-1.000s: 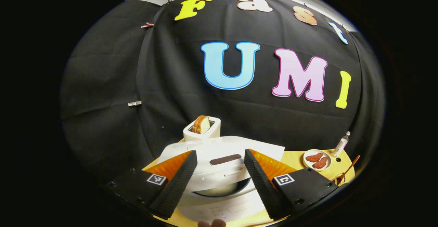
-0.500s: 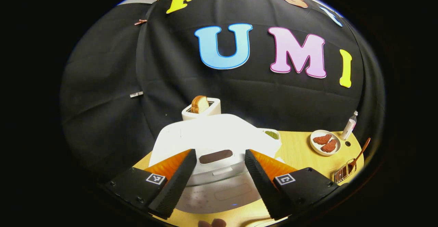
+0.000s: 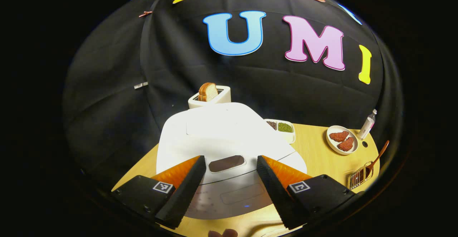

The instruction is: Close the left gripper, press the button to open the rice cooker; take a wooden spoon from the chopstick holder with the right hand, scoop a spoonful of rice and pour it into the rice cooker, then put the wooden spoon back into the chopstick holder.

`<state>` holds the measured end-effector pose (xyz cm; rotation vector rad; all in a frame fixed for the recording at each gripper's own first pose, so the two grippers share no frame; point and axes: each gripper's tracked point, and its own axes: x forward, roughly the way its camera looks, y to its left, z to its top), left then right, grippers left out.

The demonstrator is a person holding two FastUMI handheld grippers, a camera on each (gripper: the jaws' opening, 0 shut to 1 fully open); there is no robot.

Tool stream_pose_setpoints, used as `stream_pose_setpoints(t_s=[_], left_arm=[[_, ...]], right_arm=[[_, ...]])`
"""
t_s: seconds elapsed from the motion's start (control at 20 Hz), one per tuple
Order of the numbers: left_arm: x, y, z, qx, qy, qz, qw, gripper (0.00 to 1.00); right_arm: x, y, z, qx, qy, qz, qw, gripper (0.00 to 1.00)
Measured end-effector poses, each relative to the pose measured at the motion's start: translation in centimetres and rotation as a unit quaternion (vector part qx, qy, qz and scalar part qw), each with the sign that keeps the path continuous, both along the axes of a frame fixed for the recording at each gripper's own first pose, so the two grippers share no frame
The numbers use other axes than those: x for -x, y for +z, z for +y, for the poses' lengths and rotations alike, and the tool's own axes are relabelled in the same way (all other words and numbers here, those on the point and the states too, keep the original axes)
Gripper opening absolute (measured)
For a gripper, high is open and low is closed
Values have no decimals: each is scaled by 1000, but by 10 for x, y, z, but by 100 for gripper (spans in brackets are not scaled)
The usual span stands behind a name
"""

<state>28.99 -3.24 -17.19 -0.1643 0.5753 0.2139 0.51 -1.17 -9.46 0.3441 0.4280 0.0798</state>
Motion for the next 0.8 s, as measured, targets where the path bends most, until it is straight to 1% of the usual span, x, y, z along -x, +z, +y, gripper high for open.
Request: stream_pose_setpoints(t_s=[0.1,0.3,0.4,0.5,0.55,0.7,0.8], left_arm=[[1,-3,-2,-4,-4,9,1000,100],[0,0,-2,-19,-14,-7,1000,100],[2,4,-1,-1,-12,-19,1000,100],[5,15,5,13,0,-43,999,100],[10,23,8,14,1,-59,998,98],[20,58,5,17,-28,-115,993,95],[38,83,4,15,-55,-147,987,94]], right_arm=[[2,-3,-1,-2,-1,3,1000,98],[3,0,-1,-8,-4,1,1000,98],[2,1,-1,-6,-2,-1,1000,98],[2,3,0,-4,-1,-4,1000,98],[1,5,-1,-4,-1,-6,1000,98],[-2,10,0,-1,-2,-13,1000,98],[-5,13,-1,3,-2,-18,1000,98]])
